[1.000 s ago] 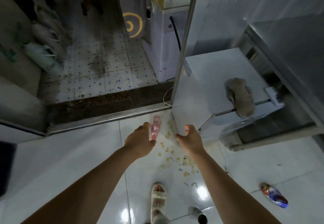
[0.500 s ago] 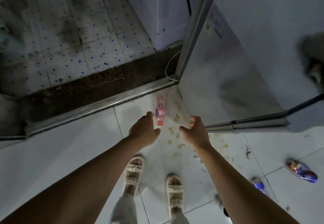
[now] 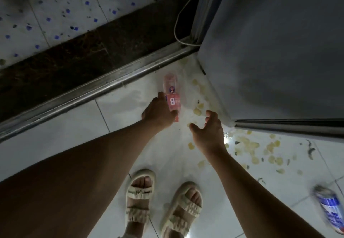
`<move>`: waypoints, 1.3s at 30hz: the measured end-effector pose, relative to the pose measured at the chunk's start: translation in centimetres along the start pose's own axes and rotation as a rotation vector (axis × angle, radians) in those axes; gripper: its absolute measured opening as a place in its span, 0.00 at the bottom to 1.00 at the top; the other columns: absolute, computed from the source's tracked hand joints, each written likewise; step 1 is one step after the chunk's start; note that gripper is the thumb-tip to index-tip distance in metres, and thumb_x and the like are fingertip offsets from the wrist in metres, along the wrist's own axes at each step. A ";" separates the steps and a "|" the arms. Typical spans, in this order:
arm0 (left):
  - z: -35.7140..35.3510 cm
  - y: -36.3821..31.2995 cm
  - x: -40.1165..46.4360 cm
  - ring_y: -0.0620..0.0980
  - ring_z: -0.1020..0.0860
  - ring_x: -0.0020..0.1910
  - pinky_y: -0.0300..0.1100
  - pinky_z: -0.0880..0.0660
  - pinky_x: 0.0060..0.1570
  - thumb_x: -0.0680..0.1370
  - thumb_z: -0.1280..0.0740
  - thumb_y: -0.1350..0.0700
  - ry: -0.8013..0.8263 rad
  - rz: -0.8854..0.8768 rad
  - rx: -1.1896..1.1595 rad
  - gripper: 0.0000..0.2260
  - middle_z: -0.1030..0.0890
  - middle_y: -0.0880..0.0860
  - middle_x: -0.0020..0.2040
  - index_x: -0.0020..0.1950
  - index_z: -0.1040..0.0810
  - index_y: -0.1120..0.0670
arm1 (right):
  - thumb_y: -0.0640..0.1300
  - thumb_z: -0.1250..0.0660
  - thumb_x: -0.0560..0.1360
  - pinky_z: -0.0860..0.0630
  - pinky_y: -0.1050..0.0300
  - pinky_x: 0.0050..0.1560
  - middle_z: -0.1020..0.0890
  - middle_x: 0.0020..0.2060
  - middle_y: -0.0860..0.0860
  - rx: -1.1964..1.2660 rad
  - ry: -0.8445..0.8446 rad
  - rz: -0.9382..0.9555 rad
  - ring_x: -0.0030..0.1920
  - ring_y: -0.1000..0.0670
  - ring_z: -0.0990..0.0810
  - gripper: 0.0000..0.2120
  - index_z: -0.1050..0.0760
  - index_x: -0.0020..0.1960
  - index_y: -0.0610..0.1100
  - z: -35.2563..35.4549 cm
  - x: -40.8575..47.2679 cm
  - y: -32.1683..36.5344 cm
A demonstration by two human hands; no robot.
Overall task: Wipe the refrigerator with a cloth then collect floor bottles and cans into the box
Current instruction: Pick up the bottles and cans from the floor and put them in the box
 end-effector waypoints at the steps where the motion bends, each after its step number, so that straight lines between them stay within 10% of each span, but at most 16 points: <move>1: -1.2 0.4 1.4 0.58 0.25 0.59 0.50 0.24 0.53 0.74 0.31 0.46 -0.020 0.008 0.008 0.30 0.26 0.58 0.63 0.69 0.39 0.57 | 0.45 0.32 0.74 0.30 0.50 0.64 0.32 0.68 0.42 -0.002 -0.007 0.006 0.68 0.42 0.31 0.31 0.42 0.72 0.43 -0.8 1.3 -0.8; 19: -12.6 3.3 12.8 0.63 0.30 0.65 0.56 0.30 0.63 0.74 0.32 0.46 -0.145 0.136 -0.110 0.44 0.35 0.62 0.69 0.76 0.60 0.56 | 0.46 0.33 0.75 0.30 0.52 0.61 0.32 0.68 0.43 -0.022 -0.060 0.037 0.67 0.42 0.31 0.31 0.44 0.73 0.44 -7.2 10.3 -8.8; 39: 2.6 1.1 -10.6 0.58 0.23 0.56 0.53 0.23 0.54 0.70 0.28 0.47 0.045 0.095 0.002 0.35 0.27 0.58 0.60 0.69 0.41 0.58 | 0.45 0.36 0.77 0.31 0.50 0.65 0.33 0.70 0.41 0.034 -0.094 -0.086 0.69 0.42 0.32 0.29 0.44 0.73 0.42 5.5 -10.5 0.1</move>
Point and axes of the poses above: each hand's wrist, its own x-axis towards the middle knuckle, its own z-axis out of the back of the hand, y = z × x, the point moved 7 cm from there along x, towards the middle knuckle
